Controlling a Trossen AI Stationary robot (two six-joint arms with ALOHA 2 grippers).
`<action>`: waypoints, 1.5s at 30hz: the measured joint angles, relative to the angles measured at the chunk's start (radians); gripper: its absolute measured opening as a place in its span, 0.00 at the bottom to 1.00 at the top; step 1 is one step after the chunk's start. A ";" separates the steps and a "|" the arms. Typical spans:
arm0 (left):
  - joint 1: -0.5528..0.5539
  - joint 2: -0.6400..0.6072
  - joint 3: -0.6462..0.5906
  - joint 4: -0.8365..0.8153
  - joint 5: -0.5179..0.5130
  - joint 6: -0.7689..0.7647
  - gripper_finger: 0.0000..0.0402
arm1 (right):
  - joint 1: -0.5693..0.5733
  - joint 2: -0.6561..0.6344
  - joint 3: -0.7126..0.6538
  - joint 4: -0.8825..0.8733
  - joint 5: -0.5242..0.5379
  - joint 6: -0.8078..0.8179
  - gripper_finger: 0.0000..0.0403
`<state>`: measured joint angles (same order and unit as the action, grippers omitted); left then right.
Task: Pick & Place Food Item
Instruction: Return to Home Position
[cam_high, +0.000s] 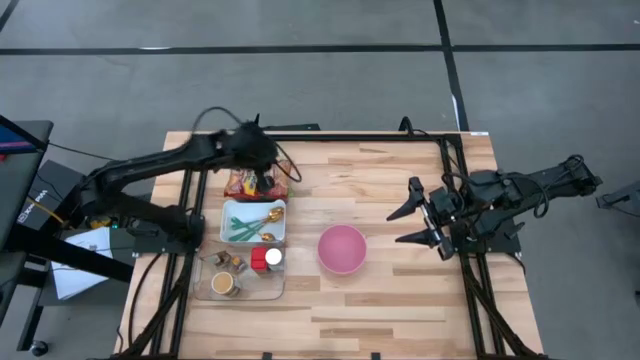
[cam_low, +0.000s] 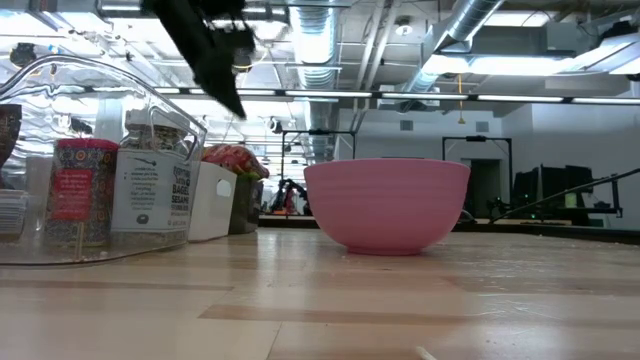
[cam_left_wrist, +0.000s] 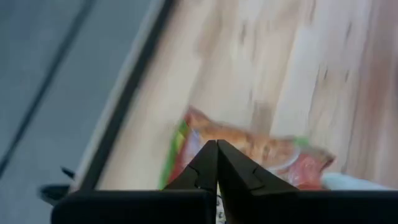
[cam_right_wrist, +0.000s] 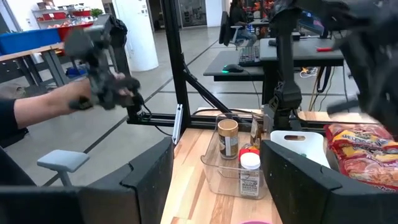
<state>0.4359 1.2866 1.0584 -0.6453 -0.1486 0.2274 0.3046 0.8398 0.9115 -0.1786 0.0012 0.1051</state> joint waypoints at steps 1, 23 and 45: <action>-0.005 -0.036 0.000 0.009 0.000 -0.001 0.00 | 0.000 0.000 0.000 0.000 0.004 0.000 0.58; -0.396 -0.643 -0.937 1.257 0.230 -0.173 0.00 | 0.009 -0.023 0.000 -0.045 0.161 0.053 0.58; -0.379 -0.913 -1.052 1.076 0.315 -0.119 0.00 | 0.197 -0.331 -0.375 0.253 0.397 0.044 0.58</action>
<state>0.0564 0.3739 0.0063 0.4311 0.1661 0.1080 0.5013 0.5092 0.5361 0.0742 0.3979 0.1487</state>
